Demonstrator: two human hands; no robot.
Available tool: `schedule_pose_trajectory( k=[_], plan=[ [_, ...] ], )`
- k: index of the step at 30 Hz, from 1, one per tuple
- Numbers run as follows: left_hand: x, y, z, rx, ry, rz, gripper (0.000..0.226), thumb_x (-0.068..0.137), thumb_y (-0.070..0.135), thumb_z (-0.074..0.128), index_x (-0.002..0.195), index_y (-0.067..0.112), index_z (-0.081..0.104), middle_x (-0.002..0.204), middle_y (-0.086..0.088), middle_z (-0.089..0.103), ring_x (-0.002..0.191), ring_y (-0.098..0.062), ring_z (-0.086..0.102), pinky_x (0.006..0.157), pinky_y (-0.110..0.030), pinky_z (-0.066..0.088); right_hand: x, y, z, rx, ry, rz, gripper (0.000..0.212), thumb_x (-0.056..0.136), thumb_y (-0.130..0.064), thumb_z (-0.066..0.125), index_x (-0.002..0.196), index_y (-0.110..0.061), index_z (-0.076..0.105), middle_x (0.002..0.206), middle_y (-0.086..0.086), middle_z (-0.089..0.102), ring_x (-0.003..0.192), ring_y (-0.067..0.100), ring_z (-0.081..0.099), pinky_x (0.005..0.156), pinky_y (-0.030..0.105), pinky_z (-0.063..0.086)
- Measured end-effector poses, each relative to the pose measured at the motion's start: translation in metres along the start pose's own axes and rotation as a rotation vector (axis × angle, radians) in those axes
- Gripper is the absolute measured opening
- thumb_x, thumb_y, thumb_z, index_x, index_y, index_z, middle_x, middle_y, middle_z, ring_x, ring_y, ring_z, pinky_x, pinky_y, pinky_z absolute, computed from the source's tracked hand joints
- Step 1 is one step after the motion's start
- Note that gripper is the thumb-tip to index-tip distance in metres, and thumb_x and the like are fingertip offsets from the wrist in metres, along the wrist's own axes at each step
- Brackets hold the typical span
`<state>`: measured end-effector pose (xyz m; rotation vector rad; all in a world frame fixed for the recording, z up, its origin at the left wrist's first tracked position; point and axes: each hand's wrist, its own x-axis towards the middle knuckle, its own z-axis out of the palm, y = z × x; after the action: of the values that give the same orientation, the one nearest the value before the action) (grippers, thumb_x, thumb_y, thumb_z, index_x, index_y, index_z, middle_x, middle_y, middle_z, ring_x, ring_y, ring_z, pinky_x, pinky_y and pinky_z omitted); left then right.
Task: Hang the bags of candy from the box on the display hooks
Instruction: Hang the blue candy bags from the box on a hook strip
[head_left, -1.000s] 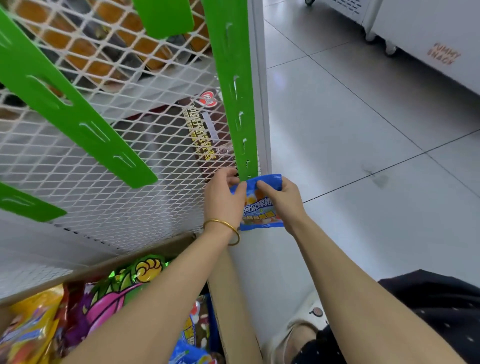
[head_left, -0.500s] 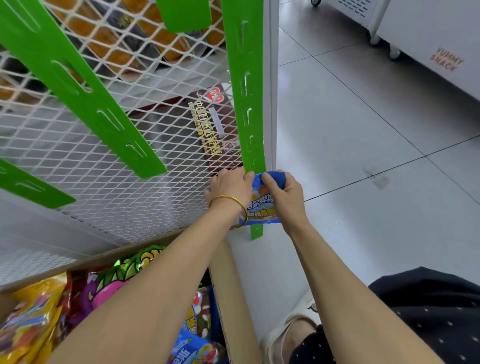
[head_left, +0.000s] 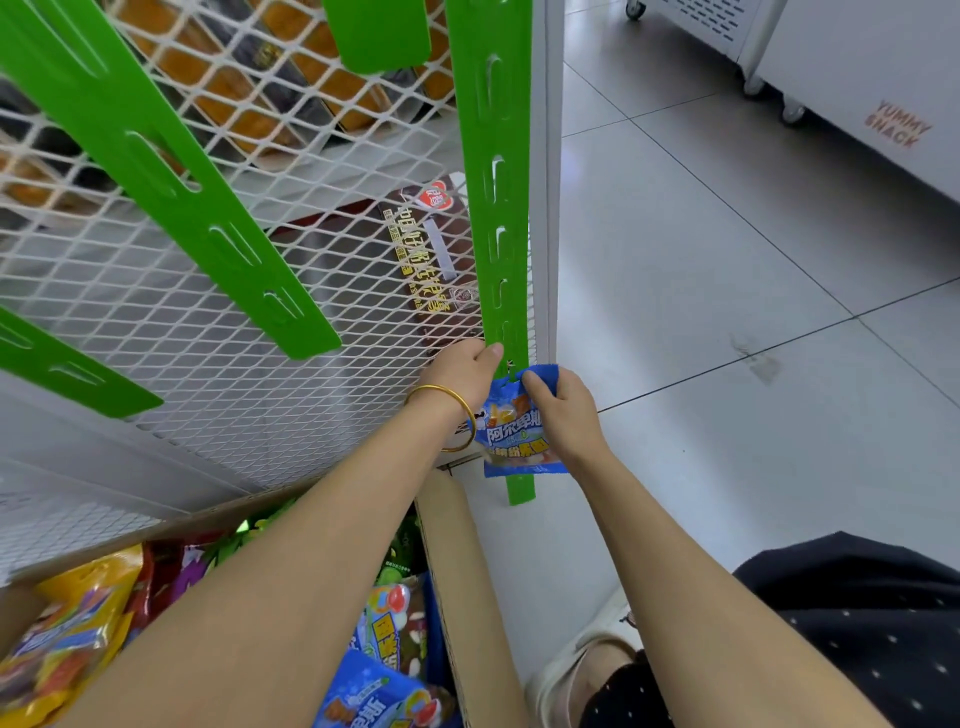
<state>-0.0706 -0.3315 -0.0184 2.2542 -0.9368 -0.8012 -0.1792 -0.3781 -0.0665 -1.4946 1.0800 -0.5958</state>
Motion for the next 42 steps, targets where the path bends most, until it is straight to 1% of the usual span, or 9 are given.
schedule_pose_trajectory(
  k=[4, 8, 12, 14, 18, 23, 28, 33, 42],
  plan=[
    [-0.008, -0.005, -0.002, -0.023, -0.004, 0.073, 0.029, 0.097, 0.027, 0.042, 0.072, 0.016, 0.051, 0.070, -0.004, 0.052, 0.071, -0.023, 0.048, 0.063, -0.030, 0.035, 0.008, 0.005, 0.000, -0.057, 0.055, -0.021, 0.022, 0.090, -0.022, 0.057, 0.069, -0.024, 0.051, 0.088, 0.019, 0.064, 0.085, 0.032, 0.062, 0.080, 0.052, 0.049],
    [-0.032, -0.017, -0.013, -0.088, 0.014, 0.117, 0.034, 0.093, 0.015, 0.051, 0.126, 0.010, 0.053, 0.121, -0.007, 0.058, 0.115, -0.019, 0.053, 0.094, -0.028, 0.041, 0.002, 0.015, 0.002, -0.166, 0.170, 0.033, 0.026, 0.086, -0.024, 0.062, 0.101, -0.006, 0.050, 0.108, 0.011, 0.049, 0.100, 0.027, 0.054, 0.090, 0.043, 0.046],
    [-0.076, -0.050, -0.049, -0.056, 0.092, 0.213, 0.034, 0.089, 0.006, 0.055, 0.124, 0.006, 0.055, 0.125, -0.009, 0.057, 0.117, -0.018, 0.051, 0.094, -0.018, 0.034, -0.029, 0.015, 0.006, -0.329, 0.310, 0.035, 0.032, 0.089, -0.019, 0.059, 0.113, -0.003, 0.047, 0.120, 0.014, 0.046, 0.103, 0.030, 0.052, 0.084, 0.036, 0.041],
    [-0.100, -0.075, -0.069, -0.054, 0.139, 0.207, 0.028, 0.089, 0.006, 0.056, 0.117, 0.006, 0.060, 0.119, -0.007, 0.060, 0.111, -0.016, 0.053, 0.095, -0.019, 0.035, -0.050, 0.008, 0.023, -0.322, 0.169, -0.039, 0.015, 0.088, -0.014, 0.057, 0.101, -0.008, 0.053, 0.105, 0.011, 0.057, 0.092, 0.028, 0.057, 0.076, 0.035, 0.044],
    [-0.143, -0.125, -0.102, -0.076, 0.209, 0.092, 0.018, 0.088, 0.009, 0.058, 0.103, 0.016, 0.065, 0.104, 0.001, 0.062, 0.101, -0.011, 0.053, 0.093, -0.020, 0.039, -0.099, -0.013, 0.066, -0.332, -0.496, -0.212, 0.001, 0.084, -0.010, 0.065, 0.083, -0.010, 0.064, 0.070, -0.003, 0.060, 0.061, 0.011, 0.057, 0.063, 0.027, 0.046],
    [-0.177, -0.150, -0.114, -0.042, 0.184, 0.033, 0.015, 0.087, 0.010, 0.060, 0.100, 0.013, 0.068, 0.100, 0.004, 0.063, 0.096, -0.007, 0.055, 0.088, -0.014, 0.036, -0.131, -0.016, 0.090, -0.688, -1.065, -0.165, 0.029, 0.077, -0.028, 0.074, 0.093, -0.004, 0.069, 0.075, 0.001, 0.060, 0.068, 0.012, 0.055, 0.058, 0.020, 0.040],
    [-0.189, -0.146, -0.112, -0.045, 0.071, 0.074, 0.020, 0.092, 0.018, 0.054, 0.099, 0.008, 0.070, 0.095, 0.000, 0.066, 0.086, -0.006, 0.056, 0.069, -0.001, 0.036, -0.132, -0.013, 0.085, -0.525, -1.002, -0.154, 0.011, 0.086, -0.014, 0.066, 0.077, -0.007, 0.063, 0.068, 0.004, 0.054, 0.063, 0.011, 0.052, 0.057, 0.020, 0.037],
    [-0.189, -0.137, -0.110, -0.128, -0.137, 0.013, 0.030, 0.090, 0.030, 0.055, 0.088, 0.003, 0.068, 0.080, -0.006, 0.061, 0.068, -0.007, 0.054, 0.065, -0.017, 0.040, -0.122, -0.038, 0.059, -0.083, -0.875, 0.064, 0.015, 0.094, -0.012, 0.052, 0.078, -0.012, 0.050, 0.072, 0.003, 0.058, 0.065, 0.010, 0.057, 0.058, 0.020, 0.048],
    [-0.129, -0.058, -0.090, -0.184, -0.033, 0.085, 0.016, 0.088, 0.010, 0.060, 0.073, 0.014, 0.058, 0.060, 0.008, 0.056, 0.045, 0.006, 0.053, 0.044, -0.005, 0.035, -0.078, -0.054, 0.021, 0.250, -0.497, 0.097, 0.004, 0.084, -0.011, 0.065, 0.082, -0.014, 0.064, 0.078, 0.003, 0.070, 0.071, 0.017, 0.067, 0.073, 0.033, 0.056]
  ],
)
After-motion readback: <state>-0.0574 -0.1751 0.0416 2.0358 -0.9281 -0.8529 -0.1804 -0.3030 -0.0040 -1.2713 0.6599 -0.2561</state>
